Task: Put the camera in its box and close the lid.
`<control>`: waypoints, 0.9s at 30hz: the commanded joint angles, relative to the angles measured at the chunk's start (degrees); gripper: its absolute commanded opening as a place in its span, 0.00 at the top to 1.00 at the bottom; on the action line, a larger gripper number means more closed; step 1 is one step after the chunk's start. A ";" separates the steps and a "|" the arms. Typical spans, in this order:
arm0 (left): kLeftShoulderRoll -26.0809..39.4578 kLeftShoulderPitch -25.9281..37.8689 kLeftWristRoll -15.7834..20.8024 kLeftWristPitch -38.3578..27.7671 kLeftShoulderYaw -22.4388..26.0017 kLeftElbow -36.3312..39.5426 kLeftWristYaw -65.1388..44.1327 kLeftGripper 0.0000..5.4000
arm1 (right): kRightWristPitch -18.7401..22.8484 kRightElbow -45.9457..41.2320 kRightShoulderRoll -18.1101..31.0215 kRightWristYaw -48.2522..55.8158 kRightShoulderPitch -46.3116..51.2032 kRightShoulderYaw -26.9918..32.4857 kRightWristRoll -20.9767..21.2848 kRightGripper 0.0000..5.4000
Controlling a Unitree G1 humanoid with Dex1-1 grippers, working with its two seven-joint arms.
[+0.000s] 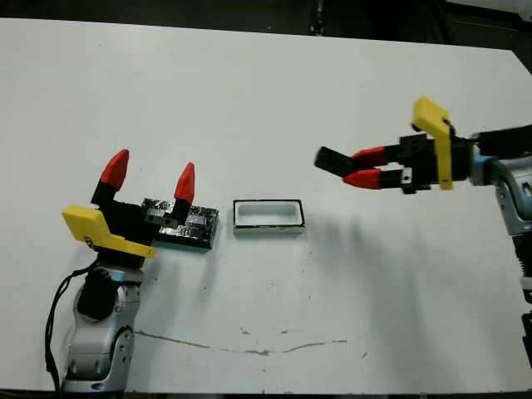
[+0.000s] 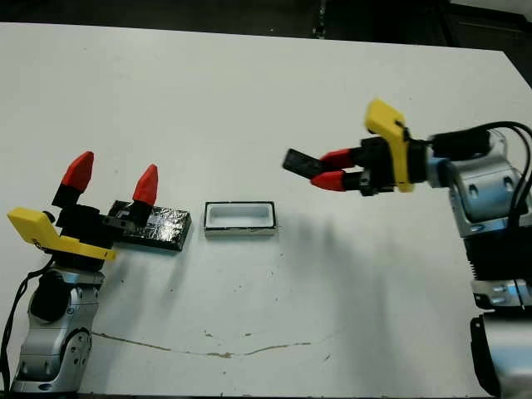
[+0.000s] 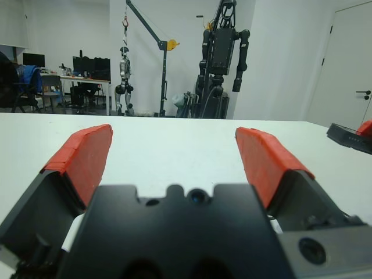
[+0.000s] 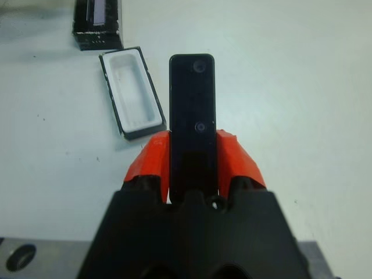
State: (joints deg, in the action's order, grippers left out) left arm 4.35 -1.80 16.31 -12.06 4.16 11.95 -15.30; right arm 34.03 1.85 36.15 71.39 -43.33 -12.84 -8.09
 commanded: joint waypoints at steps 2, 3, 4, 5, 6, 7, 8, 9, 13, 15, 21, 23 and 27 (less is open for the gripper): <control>0.10 -0.61 -0.25 0.31 0.07 0.00 0.19 0.00 | 3.71 -5.33 1.27 -1.07 -3.60 -5.52 3.18 0.69; 0.08 -0.62 -0.10 0.20 0.12 -0.11 0.08 0.00 | 3.61 -5.45 1.08 -1.04 -4.18 -6.51 3.66 0.69; 0.11 -0.63 -0.05 0.14 0.14 -0.17 -0.01 0.00 | 3.78 -5.40 0.83 -1.00 -4.81 -7.44 4.01 0.69; 0.12 -0.66 -0.15 0.04 0.13 -0.21 0.01 0.00 | 4.24 -5.08 0.50 -0.67 -5.73 -8.63 4.37 0.69; 0.14 -0.67 -0.24 -0.08 0.11 -0.28 -0.02 0.00 | 4.51 -4.62 0.25 -0.03 -6.77 -9.93 4.74 0.69; 0.14 -0.68 -0.34 -0.10 0.08 -0.28 0.01 0.00 | 3.84 -3.88 -0.08 0.89 -7.62 -10.95 4.79 0.69; 0.11 -0.68 -0.41 -0.09 0.03 -0.28 0.05 0.00 | 3.58 -3.01 -0.46 1.71 -8.32 -11.72 4.62 0.69; 0.05 -0.70 -0.48 -0.01 -0.01 -0.23 0.17 0.00 | 3.38 -2.05 -0.93 2.34 -8.98 -12.62 4.68 0.69; -0.08 -0.73 -0.41 -0.13 -0.10 -0.31 0.14 0.00 | 1.69 1.54 -2.58 4.48 -11.32 -16.34 5.85 0.69; -0.09 -0.75 -0.59 -0.33 -0.17 -0.44 0.14 0.00 | 1.05 3.08 -3.53 4.97 -12.40 -18.22 7.16 0.69; -0.45 -1.06 -0.75 -0.08 -0.43 -0.26 0.46 0.00 | -0.21 3.79 -5.66 4.53 -13.74 -21.30 10.96 0.69; -0.59 -1.07 -0.05 0.06 -0.47 -0.21 0.10 0.00 | -1.68 4.49 -6.49 4.83 -13.97 -21.75 11.71 0.69; -0.65 -1.18 -0.60 0.01 -0.63 -0.11 0.61 0.00 | -0.90 5.73 -8.07 5.52 -15.35 -23.23 13.50 0.69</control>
State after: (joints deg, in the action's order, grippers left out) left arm 3.89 -2.12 16.14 -12.26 3.48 11.92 -15.05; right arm 32.50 7.00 28.37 76.22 -56.83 -35.33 4.76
